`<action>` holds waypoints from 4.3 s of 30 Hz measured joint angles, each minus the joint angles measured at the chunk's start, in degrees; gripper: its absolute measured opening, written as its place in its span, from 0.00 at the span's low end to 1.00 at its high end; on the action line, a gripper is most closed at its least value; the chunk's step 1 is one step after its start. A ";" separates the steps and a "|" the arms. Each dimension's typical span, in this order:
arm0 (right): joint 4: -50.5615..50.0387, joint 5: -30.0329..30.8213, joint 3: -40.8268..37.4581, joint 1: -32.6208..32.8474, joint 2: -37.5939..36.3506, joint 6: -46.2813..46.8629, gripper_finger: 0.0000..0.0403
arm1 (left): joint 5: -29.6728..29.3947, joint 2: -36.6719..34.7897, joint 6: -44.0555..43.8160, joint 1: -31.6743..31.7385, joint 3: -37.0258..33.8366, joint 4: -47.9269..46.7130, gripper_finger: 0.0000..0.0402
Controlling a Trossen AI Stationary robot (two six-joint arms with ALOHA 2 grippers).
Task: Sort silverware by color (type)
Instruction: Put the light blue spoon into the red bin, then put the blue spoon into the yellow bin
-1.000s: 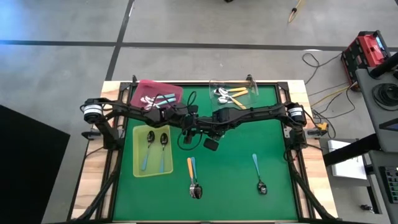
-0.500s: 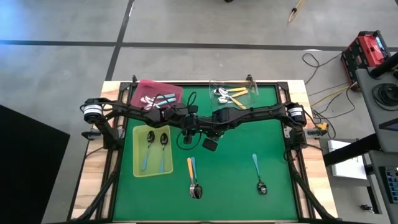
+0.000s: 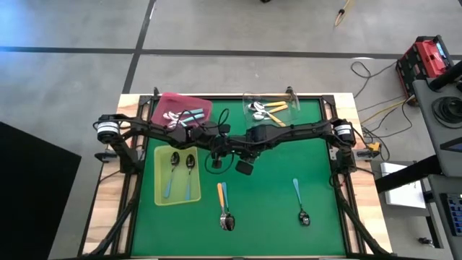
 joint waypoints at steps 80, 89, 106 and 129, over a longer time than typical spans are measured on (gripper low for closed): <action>1.98 5.90 0.00 -0.07 -15.93 -4.38 0.44 | -23.14 -2.06 14.90 37.27 21.86 -72.52 0.10; 2.12 5.90 0.00 -0.07 -15.96 -3.88 0.44 | -23.13 -2.12 13.67 37.33 21.86 -72.00 0.11; 2.16 5.90 0.00 -0.07 -15.96 -3.71 0.44 | -23.15 -2.18 9.63 37.33 21.86 -70.71 0.30; 2.35 5.83 -4.08 0.59 -15.96 9.69 0.44 | -17.66 -27.57 -9.26 27.72 7.78 -51.77 0.22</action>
